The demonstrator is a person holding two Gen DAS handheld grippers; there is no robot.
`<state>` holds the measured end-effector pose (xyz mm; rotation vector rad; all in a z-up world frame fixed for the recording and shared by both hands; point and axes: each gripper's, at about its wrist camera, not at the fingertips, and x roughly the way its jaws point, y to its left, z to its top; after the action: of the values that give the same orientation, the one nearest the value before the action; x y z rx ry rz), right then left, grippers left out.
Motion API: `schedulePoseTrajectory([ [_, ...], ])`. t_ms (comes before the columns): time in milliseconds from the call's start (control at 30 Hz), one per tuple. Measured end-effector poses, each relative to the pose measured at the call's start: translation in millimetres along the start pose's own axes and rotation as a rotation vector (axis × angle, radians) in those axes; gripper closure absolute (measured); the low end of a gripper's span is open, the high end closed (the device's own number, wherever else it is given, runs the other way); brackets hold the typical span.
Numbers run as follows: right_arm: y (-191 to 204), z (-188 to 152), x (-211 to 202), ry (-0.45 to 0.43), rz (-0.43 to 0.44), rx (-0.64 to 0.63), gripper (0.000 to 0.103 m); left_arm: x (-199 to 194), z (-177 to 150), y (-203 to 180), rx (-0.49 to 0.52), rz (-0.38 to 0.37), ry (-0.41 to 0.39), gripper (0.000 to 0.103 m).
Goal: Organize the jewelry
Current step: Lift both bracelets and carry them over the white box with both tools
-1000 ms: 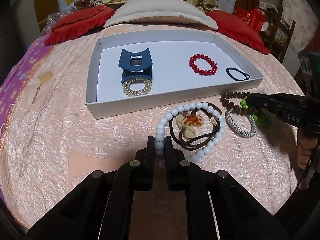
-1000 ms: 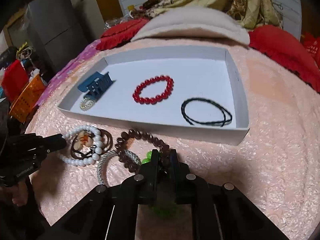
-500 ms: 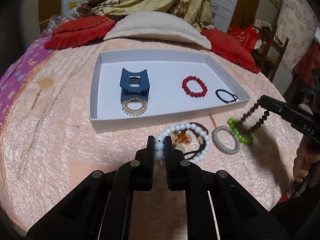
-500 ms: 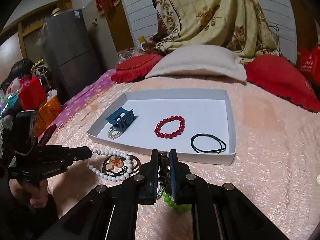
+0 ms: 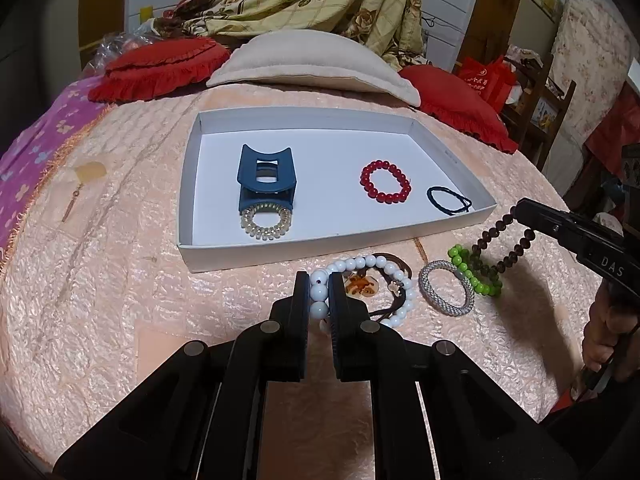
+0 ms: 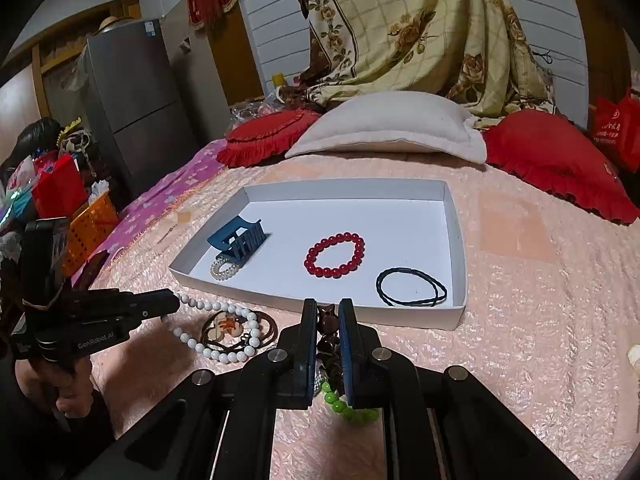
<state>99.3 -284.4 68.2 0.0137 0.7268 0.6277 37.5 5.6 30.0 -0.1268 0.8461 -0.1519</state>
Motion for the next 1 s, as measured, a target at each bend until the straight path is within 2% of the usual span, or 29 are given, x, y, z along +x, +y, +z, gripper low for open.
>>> schedulePoseTrajectory([
  [633,0.8,3.6,-3.1,-0.017,0.003,-0.003,0.093,-5.1,3.4,-0.6,-0.015,-0.017,-0.020,0.095],
  [833,1.2,9.3,-8.9,-0.056,0.015,0.010,0.093,-15.0,20.6,-6.8,-0.035,-0.071,-0.044,0.095],
  [1000,1.8,16.7,-12.7,-0.086,0.029,0.021,0.093,-23.8,35.2,-16.0,-0.031,-0.088,-0.068,0.095],
])
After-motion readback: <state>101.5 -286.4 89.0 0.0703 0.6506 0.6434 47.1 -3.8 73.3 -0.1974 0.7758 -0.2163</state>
